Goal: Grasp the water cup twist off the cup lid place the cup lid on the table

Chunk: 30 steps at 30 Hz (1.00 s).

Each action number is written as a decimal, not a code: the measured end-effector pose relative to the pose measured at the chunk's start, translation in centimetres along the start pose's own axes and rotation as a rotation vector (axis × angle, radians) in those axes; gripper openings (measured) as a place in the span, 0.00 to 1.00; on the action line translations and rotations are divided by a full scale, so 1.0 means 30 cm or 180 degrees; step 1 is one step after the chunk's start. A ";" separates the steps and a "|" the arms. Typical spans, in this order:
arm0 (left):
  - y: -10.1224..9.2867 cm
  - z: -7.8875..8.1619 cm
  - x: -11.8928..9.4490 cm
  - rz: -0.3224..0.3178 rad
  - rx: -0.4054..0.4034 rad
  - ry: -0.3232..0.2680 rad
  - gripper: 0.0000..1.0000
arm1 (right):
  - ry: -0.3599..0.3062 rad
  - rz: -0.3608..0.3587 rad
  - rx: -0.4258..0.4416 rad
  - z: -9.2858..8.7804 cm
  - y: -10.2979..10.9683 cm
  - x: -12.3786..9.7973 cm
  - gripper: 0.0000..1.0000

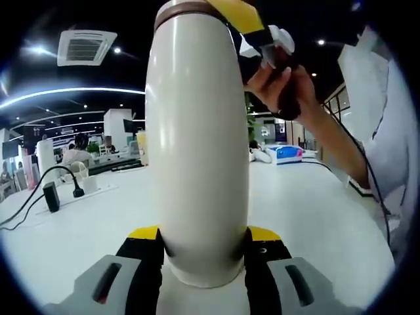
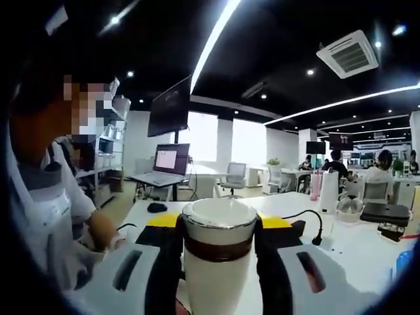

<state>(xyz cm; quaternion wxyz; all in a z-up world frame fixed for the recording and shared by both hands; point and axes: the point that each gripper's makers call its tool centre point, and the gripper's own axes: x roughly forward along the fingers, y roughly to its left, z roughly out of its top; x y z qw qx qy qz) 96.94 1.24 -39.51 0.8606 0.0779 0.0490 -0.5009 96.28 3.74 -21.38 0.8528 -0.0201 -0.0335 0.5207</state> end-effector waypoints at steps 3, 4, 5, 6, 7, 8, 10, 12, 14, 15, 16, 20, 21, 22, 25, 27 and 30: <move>0.001 -0.001 0.001 -0.0001 0.0012 0.0001 0.49 | 0.0053 -0.0041 -0.0028 -0.001 0.005 -0.001 0.46; 0.001 -0.001 0.001 -0.0002 0.0014 0.0001 0.49 | 0.0068 -0.0062 -0.0044 -0.001 0.006 -0.001 0.46; 0.001 -0.001 0.001 -0.0005 0.0014 0.0001 0.49 | 0.0087 -0.0089 -0.0063 -0.001 0.007 -0.002 0.46; 0.001 -0.001 0.001 -0.0005 0.0014 0.0001 0.49 | 0.0100 -0.0117 -0.0090 0.000 0.006 -0.003 0.46; 0.002 -0.002 0.001 -0.0005 0.0015 0.0001 0.49 | 0.0104 -0.0128 -0.0101 0.002 0.008 -0.004 0.46; 0.003 -0.002 0.002 -0.0006 0.0018 0.0004 0.49 | 0.0110 -0.0162 -0.0130 0.006 0.005 -0.008 0.46; 0.004 -0.003 0.002 -0.0007 0.0015 0.0004 0.49 | 0.0121 -0.0203 -0.0166 0.011 0.006 -0.012 0.46; 0.005 -0.003 0.002 -0.0008 0.0017 0.0004 0.49 | 0.0135 -0.0260 -0.0192 0.010 0.004 -0.018 0.47; 0.006 -0.003 0.003 -0.0009 0.0015 0.0004 0.49 | 0.0130 -0.0341 -0.0187 0.011 0.001 -0.023 0.50; 0.005 -0.003 0.003 -0.0009 0.0016 0.0004 0.49 | 0.0123 -0.0367 -0.0178 0.014 0.003 -0.025 0.52; 0.006 -0.002 0.003 -0.0009 0.0017 0.0004 0.49 | 0.0115 -0.0391 -0.0174 0.016 0.008 -0.027 0.53; 0.005 -0.002 0.003 -0.0010 0.0018 0.0004 0.49 | 0.0096 -0.0581 -0.0181 0.028 0.013 -0.036 0.56; 0.005 -0.002 0.003 -0.0010 0.0017 0.0004 0.49 | 0.0106 -0.0636 -0.0180 0.027 0.010 -0.039 0.56; 0.005 -0.002 0.003 -0.0011 0.0017 0.0003 0.49 | 0.0115 -0.0690 -0.0179 0.025 0.006 -0.043 0.56; 0.005 -0.002 0.003 -0.0014 0.0019 0.0004 0.49 | 0.0198 -0.1103 -0.0149 0.001 -0.016 -0.065 0.56; 0.004 -0.003 0.003 -0.0013 0.0021 0.0004 0.49 | 0.0230 -0.1284 0.0026 -0.024 -0.023 -0.070 0.58; 0.004 -0.003 0.003 -0.0013 0.0026 0.0004 0.49 | 0.0225 -0.1410 0.0083 -0.033 -0.009 -0.063 0.60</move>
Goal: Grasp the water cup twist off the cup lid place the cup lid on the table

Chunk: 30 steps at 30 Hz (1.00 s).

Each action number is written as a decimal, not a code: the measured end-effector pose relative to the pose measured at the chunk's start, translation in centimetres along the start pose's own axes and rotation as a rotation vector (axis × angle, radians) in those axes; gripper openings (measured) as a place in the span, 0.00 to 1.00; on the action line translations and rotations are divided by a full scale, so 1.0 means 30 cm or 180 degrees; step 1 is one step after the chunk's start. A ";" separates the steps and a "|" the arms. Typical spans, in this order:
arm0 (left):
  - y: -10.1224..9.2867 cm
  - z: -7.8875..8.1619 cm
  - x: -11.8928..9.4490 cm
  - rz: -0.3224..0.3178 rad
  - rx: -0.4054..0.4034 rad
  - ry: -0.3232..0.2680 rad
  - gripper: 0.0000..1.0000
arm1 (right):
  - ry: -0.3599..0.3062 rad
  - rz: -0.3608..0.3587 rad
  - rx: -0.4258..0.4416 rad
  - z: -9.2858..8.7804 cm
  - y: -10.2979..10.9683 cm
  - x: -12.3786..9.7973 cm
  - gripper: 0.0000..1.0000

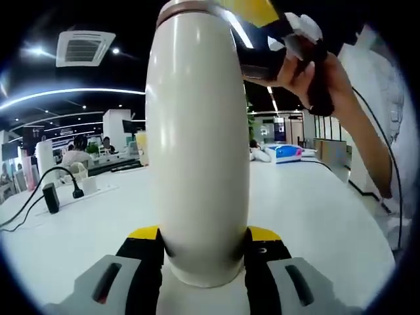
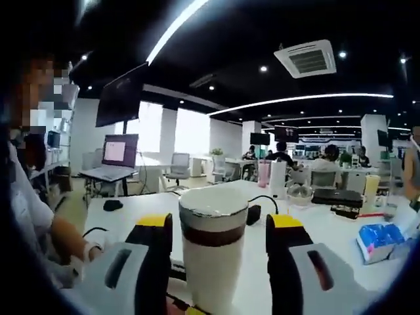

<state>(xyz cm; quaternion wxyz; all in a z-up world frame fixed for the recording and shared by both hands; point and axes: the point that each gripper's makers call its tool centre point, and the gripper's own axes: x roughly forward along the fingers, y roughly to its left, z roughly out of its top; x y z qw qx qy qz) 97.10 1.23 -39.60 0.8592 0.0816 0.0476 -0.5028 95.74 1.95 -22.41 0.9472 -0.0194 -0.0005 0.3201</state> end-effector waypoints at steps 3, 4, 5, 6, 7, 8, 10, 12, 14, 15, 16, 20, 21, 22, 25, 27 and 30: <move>0.000 0.000 -0.001 0.0000 0.0008 0.0001 0.49 | -0.0060 -0.0091 0.0039 0.013 0.019 -0.003 0.60; 0.000 0.000 -0.001 0.0000 0.0009 0.0002 0.49 | -0.0070 -0.0134 0.0037 0.017 0.020 -0.004 0.60; -0.001 0.000 -0.001 -0.0001 0.0010 0.0003 0.49 | -0.0075 -0.0191 0.0018 0.020 0.022 -0.005 0.60; -0.001 0.000 -0.002 -0.0003 0.0010 0.0003 0.49 | -0.0080 -0.0251 0.0001 0.021 0.026 -0.006 0.61; -0.002 0.000 -0.002 -0.0004 0.0008 0.0005 0.49 | -0.0079 -0.0301 -0.0005 0.021 0.031 -0.007 0.61; -0.002 0.000 -0.002 -0.0005 0.0008 0.0005 0.50 | -0.0083 -0.0340 -0.0007 0.022 0.033 -0.008 0.61; -0.002 -0.001 -0.002 -0.0006 0.0015 0.0012 0.50 | -0.0087 -0.0532 -0.0033 0.023 0.030 -0.011 0.62; -0.003 -0.003 -0.002 0.0000 0.0028 0.0019 0.50 | -0.0103 -0.0759 -0.0079 0.022 0.033 -0.011 0.64; -0.004 -0.004 -0.003 0.0003 0.0031 0.0026 0.50 | -0.0139 -0.0967 -0.0169 0.023 0.029 -0.013 0.65; -0.003 -0.005 -0.003 0.0004 0.0032 0.0028 0.50 | -0.0160 -0.1044 -0.0175 0.022 0.029 -0.013 0.66; -0.003 -0.006 -0.003 0.0004 0.0037 0.0030 0.50 | -0.0181 -0.1202 -0.0215 0.018 0.024 -0.013 0.68; -0.003 -0.009 -0.005 0.0009 0.0051 0.0041 0.50 | -0.0249 -0.1659 -0.0298 0.016 -0.001 -0.027 0.70; -0.003 -0.012 -0.005 0.0011 0.0054 0.0049 0.50 | -0.0300 -0.1728 -0.0247 0.019 -0.002 -0.033 0.70; -0.003 -0.013 -0.006 0.0012 0.0058 0.0053 0.50 | -0.0344 -0.1748 -0.0226 0.025 0.003 -0.035 0.70; -0.005 -0.016 -0.007 0.0018 0.0069 0.0058 0.50 | -0.0418 -0.1802 -0.0279 0.044 0.021 -0.034 0.72; -0.005 -0.018 -0.008 0.0020 0.0079 0.0062 0.50 | -0.0442 -0.1817 -0.0352 0.057 0.038 -0.025 0.74; -0.004 -0.022 -0.008 0.0021 0.0090 0.0066 0.50 | -0.0482 -0.1796 -0.0403 0.069 0.059 -0.008 0.74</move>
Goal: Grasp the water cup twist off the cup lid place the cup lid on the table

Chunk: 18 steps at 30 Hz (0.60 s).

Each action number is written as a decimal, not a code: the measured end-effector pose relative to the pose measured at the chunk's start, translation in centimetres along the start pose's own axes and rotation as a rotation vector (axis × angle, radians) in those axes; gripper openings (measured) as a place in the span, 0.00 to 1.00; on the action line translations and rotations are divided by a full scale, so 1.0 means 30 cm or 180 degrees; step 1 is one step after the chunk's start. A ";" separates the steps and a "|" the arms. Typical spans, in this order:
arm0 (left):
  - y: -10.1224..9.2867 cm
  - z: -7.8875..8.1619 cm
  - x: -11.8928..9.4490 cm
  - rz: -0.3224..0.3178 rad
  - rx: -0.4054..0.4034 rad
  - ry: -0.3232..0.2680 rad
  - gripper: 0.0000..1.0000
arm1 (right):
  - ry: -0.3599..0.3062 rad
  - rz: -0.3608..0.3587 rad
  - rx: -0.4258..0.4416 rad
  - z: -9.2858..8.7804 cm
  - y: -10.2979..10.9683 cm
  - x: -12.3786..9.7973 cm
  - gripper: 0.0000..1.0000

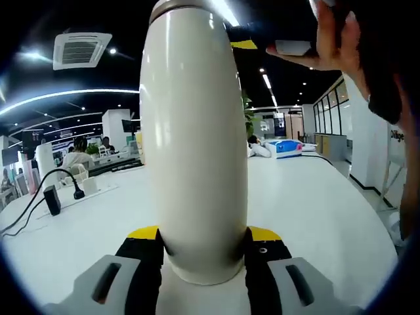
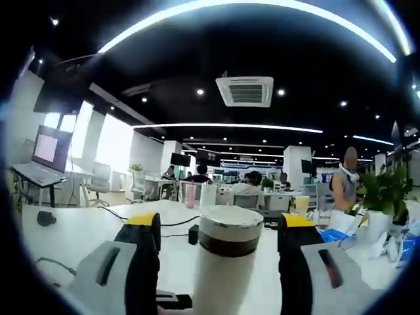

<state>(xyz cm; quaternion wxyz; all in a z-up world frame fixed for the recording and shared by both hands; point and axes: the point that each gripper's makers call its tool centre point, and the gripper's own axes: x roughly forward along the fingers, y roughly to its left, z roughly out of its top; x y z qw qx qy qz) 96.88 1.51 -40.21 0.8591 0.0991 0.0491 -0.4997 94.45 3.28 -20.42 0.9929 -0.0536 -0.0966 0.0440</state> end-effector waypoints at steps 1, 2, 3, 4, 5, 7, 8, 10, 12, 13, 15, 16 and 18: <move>0.000 -0.001 0.000 -0.0001 0.0007 0.0001 0.50 | -0.0008 -0.0010 -0.0016 0.001 0.000 0.002 0.74; 0.000 -0.001 0.000 -0.0001 0.0011 0.0002 0.50 | -0.0002 -0.0040 -0.0040 0.000 -0.005 0.006 0.73; -0.001 -0.002 -0.001 -0.0002 0.0016 0.0003 0.50 | 0.0012 -0.0065 -0.0067 -0.002 -0.013 0.012 0.72; -0.001 -0.002 -0.001 -0.0003 0.0018 0.0003 0.50 | 0.0011 -0.0071 -0.0062 -0.001 -0.018 0.014 0.72; -0.002 -0.003 -0.001 -0.0004 0.0020 0.0003 0.50 | 0.0002 -0.0076 0.0008 -0.001 -0.024 0.015 0.71; -0.002 -0.003 -0.002 -0.0005 0.0018 0.0005 0.50 | -0.0001 -0.0054 0.0083 -0.002 -0.021 0.016 0.70; -0.002 -0.004 -0.002 -0.0005 0.0012 0.0006 0.50 | 0.0002 -0.0054 0.0098 -0.005 -0.021 0.016 0.69; -0.003 -0.004 -0.002 -0.0006 0.0011 0.0006 0.50 | 0.0006 -0.0065 0.0114 -0.011 -0.024 0.018 0.68; -0.003 -0.004 -0.002 -0.0008 0.0013 0.0007 0.50 | -0.0002 -0.0073 0.0159 -0.012 -0.031 0.019 0.65; -0.003 -0.004 -0.002 -0.0008 0.0012 0.0007 0.50 | -0.0018 -0.0074 0.0190 -0.010 -0.036 0.019 0.62; -0.003 -0.005 -0.002 -0.0008 0.0012 0.0008 0.50 | -0.0026 -0.0084 0.0195 -0.010 -0.042 0.023 0.58; -0.003 -0.005 -0.002 -0.0008 0.0012 0.0008 0.50 | -0.0025 -0.0084 0.0194 -0.010 -0.043 0.025 0.57; -0.003 -0.004 -0.003 -0.0009 0.0013 0.0009 0.50 | -0.0004 -0.0071 0.0216 -0.017 -0.051 0.033 0.55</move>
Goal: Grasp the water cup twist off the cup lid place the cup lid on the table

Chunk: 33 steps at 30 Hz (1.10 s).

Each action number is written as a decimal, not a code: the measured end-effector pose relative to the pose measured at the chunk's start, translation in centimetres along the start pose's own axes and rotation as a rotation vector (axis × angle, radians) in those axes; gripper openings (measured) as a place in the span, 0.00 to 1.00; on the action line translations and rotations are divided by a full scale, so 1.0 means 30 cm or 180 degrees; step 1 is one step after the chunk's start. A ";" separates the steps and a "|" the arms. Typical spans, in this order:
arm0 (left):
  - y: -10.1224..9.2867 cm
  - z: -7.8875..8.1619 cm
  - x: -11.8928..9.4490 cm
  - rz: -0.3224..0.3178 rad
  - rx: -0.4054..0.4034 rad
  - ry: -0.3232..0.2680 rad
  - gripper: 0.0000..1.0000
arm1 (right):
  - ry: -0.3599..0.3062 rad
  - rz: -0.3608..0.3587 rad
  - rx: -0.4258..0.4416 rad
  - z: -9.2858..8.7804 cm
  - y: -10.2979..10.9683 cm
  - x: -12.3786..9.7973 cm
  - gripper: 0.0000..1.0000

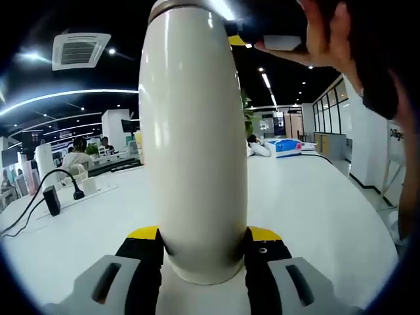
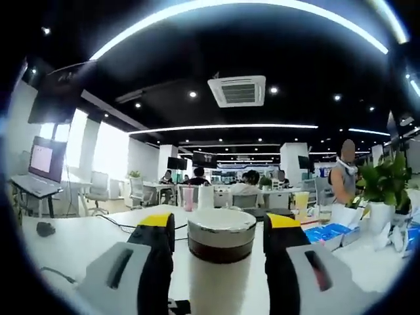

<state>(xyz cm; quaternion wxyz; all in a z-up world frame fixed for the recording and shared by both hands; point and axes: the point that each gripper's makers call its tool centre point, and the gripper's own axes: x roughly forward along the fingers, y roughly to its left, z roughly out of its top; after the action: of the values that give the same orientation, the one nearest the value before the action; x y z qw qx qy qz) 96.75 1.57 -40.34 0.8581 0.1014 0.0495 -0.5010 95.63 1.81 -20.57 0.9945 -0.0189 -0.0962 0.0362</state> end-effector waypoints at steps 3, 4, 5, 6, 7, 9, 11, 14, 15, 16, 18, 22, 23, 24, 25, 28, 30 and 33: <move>0.000 0.001 0.000 -0.0003 0.0002 0.0001 0.50 | 0.0075 0.0027 -0.0001 -0.022 -0.005 0.018 0.52; -0.001 0.001 0.000 -0.0004 0.0003 0.0001 0.50 | 0.0081 0.0034 0.0004 -0.023 -0.008 0.020 0.50; 0.000 0.002 0.001 -0.0005 0.0003 0.0001 0.50 | 0.0075 0.0067 0.0039 -0.022 -0.009 0.021 0.48; -0.001 0.003 0.001 -0.0005 0.0004 0.0001 0.50 | 0.0068 0.0087 0.0060 -0.020 -0.009 0.021 0.48; -0.001 0.003 0.001 -0.0006 0.0004 0.0001 0.50 | 0.0069 0.0082 0.0059 -0.020 -0.009 0.020 0.48; -0.001 0.004 0.002 -0.0007 0.0005 0.0003 0.50 | 0.0094 0.0155 0.0004 -0.026 0.003 0.026 0.46; 0.000 0.005 0.003 -0.0007 0.0002 0.0004 0.50 | 0.0099 0.0172 -0.0033 -0.027 0.004 0.029 0.46; 0.001 0.006 0.004 -0.0006 -0.0001 0.0005 0.50 | 0.0136 0.0282 0.0074 -0.027 0.002 0.033 0.46; 0.001 0.007 0.004 -0.0006 0.0002 0.0006 0.50 | 0.0143 0.0322 0.0092 -0.028 0.002 0.035 0.46; 0.001 0.007 0.004 -0.0006 -0.0002 0.0006 0.50 | 0.0159 0.0371 0.0099 -0.027 0.003 0.036 0.46; 0.003 0.008 0.005 -0.0005 -0.0012 0.0006 0.50 | 0.0217 0.0539 0.0042 -0.028 0.011 0.041 0.46; 0.004 0.009 0.007 -0.0002 -0.0016 0.0009 0.50 | 0.0279 0.0753 0.0025 -0.028 0.013 0.045 0.46; 0.004 0.009 0.006 0.0000 -0.0018 0.0010 0.50 | 0.0288 0.0792 0.0028 -0.028 0.012 0.044 0.46; 0.004 0.009 0.006 0.0000 -0.0019 0.0011 0.50 | 0.0294 0.0828 0.0034 -0.029 0.013 0.043 0.46; 0.003 0.010 0.006 0.0000 -0.0022 0.0011 0.50 | 0.0295 0.0860 0.0041 -0.029 0.013 0.042 0.46; 0.002 0.010 0.007 0.0001 -0.0021 0.0012 0.50 | 0.0288 0.0953 0.0049 -0.028 0.015 0.039 0.46; 0.001 0.011 0.007 0.0000 -0.0021 0.0013 0.50 | 0.0288 0.1015 0.0062 -0.028 0.017 0.037 0.45; 0.000 0.011 0.008 0.0000 -0.0017 0.0014 0.50 | 0.0283 0.1146 0.0093 -0.028 0.014 0.036 0.45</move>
<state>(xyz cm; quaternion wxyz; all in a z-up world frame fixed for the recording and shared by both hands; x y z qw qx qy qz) 96.87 1.31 -40.07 0.8583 0.1001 0.0527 -0.5006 96.82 2.29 -21.20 0.9754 -0.0229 -0.0467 0.2141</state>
